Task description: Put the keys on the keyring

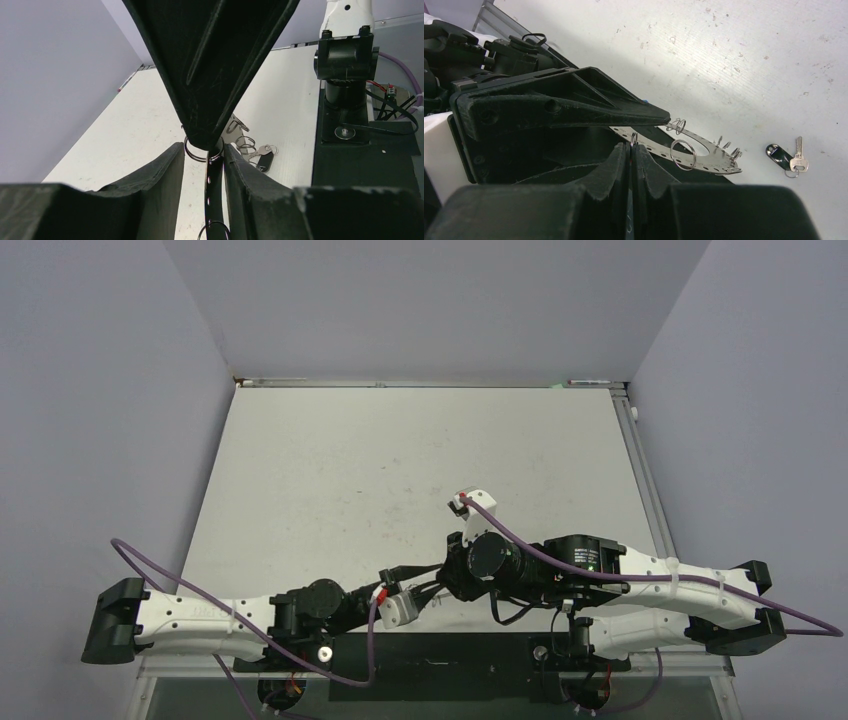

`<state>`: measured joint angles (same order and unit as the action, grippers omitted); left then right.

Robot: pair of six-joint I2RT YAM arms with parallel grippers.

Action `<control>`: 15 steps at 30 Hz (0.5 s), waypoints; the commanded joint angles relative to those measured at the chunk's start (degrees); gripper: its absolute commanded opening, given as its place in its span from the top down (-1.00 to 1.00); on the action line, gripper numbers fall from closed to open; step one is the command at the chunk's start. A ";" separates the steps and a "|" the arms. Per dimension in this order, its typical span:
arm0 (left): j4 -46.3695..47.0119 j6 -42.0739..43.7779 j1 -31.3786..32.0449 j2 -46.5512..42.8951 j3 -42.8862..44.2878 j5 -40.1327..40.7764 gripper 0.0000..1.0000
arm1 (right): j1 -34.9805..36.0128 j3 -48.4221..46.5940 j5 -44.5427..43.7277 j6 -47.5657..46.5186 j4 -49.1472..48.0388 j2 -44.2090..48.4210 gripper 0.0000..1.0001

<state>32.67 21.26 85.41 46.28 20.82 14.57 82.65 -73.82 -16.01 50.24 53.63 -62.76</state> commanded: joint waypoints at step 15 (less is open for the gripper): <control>4.68 -0.26 0.20 -0.65 -0.03 -0.19 1.00 | 0.75 -2.32 -0.42 0.30 -2.30 -1.58 0.89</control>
<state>32.91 21.26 85.45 46.57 20.18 14.92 82.94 -73.82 -16.08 50.35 53.65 -63.79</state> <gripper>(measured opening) 0.189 0.058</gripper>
